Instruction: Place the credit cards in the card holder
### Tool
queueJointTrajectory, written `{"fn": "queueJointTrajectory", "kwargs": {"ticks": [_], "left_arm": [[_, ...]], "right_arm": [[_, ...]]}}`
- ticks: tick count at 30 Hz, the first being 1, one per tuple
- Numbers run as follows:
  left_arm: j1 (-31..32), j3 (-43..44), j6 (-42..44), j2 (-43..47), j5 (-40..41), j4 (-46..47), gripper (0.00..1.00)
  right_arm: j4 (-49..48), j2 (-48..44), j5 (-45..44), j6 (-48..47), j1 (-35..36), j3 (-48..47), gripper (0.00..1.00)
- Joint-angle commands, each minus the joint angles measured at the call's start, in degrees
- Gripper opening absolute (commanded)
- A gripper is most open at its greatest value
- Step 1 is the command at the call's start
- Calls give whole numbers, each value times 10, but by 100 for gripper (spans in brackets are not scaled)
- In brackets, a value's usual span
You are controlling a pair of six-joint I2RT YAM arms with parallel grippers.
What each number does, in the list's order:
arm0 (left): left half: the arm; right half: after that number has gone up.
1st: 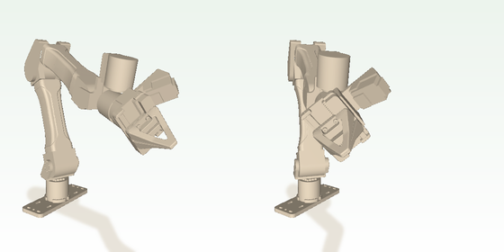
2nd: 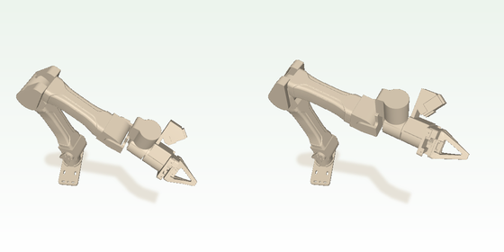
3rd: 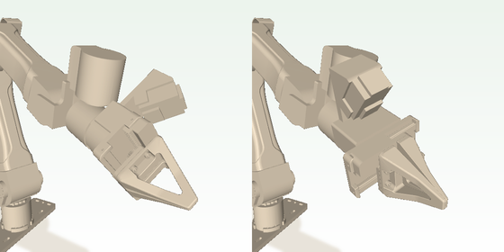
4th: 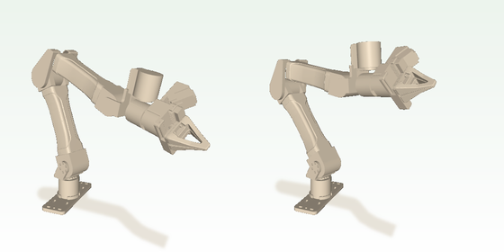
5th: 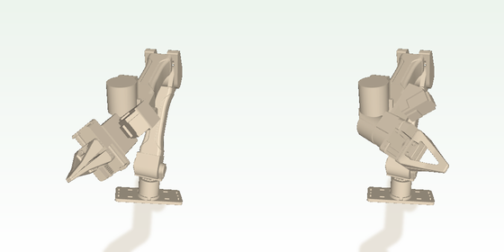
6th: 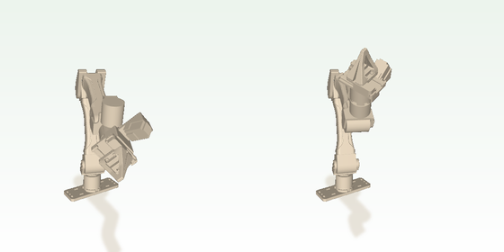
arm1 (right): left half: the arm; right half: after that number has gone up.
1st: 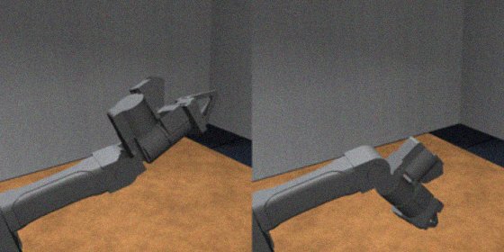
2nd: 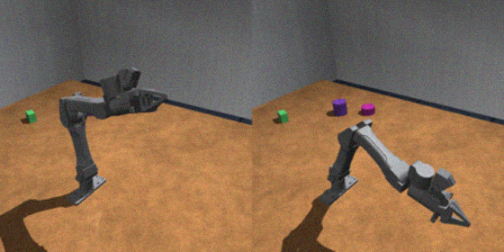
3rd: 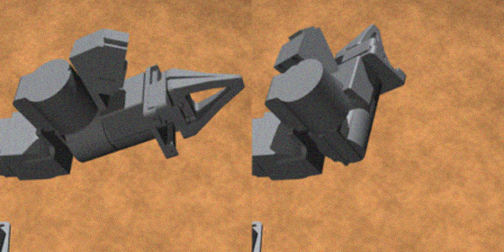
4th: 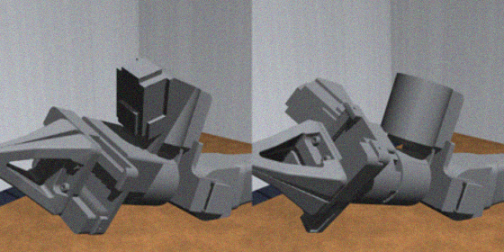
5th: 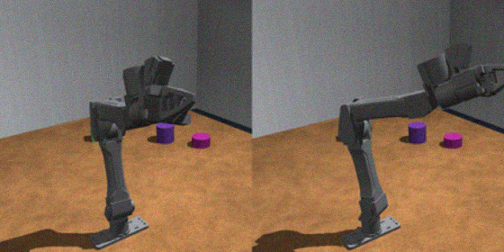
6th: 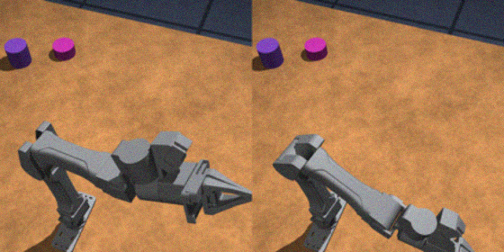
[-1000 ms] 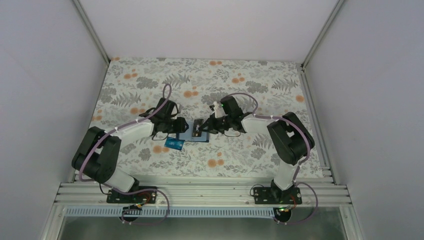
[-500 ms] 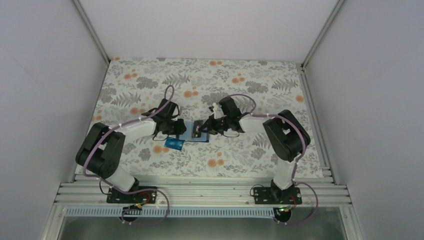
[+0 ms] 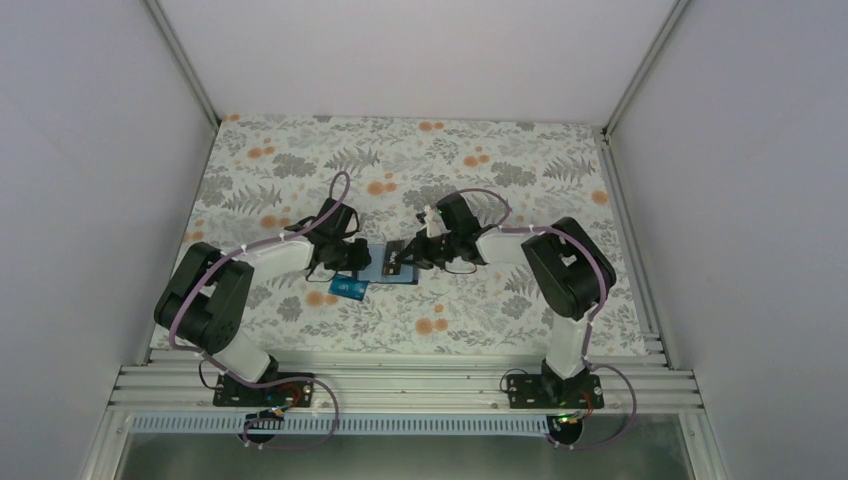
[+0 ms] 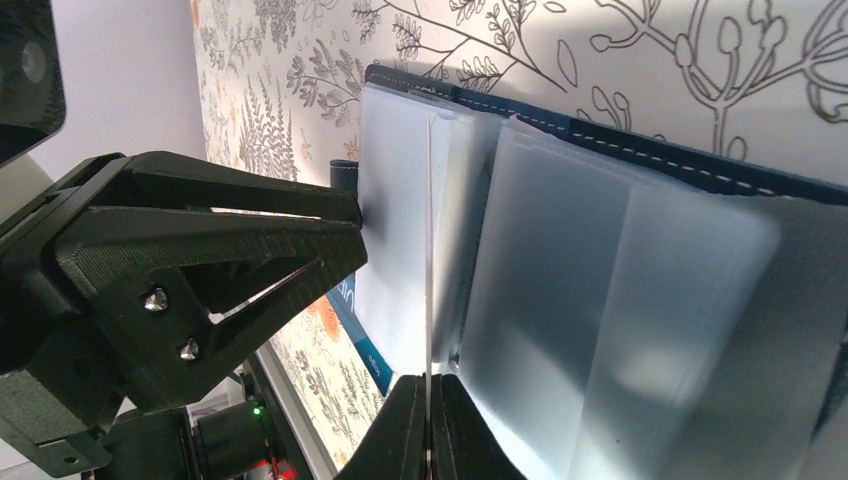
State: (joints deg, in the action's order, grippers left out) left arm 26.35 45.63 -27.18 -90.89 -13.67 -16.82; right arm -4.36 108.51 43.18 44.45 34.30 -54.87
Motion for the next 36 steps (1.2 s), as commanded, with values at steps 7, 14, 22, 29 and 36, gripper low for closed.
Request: {"fn": "queueJointTrajectory", "kwargs": {"ticks": [7,14,22,29,36], "left_arm": [[-3,-4,6,-7,6,0,21],[-3,-7,4,-8,5,2,21],[-3,-9,2,-7,4,3,20],[-3,-14,1,-4,4,2,20],[-4,-17,0,0,3,4,19]], "right_arm": [[-33,25,28,19,7,-14,4],[-36,27,30,34,7,-7,4],[-33,32,32,62,7,-3,4],[-40,28,23,94,7,13,4],[-54,34,42,100,7,15,4]]}}
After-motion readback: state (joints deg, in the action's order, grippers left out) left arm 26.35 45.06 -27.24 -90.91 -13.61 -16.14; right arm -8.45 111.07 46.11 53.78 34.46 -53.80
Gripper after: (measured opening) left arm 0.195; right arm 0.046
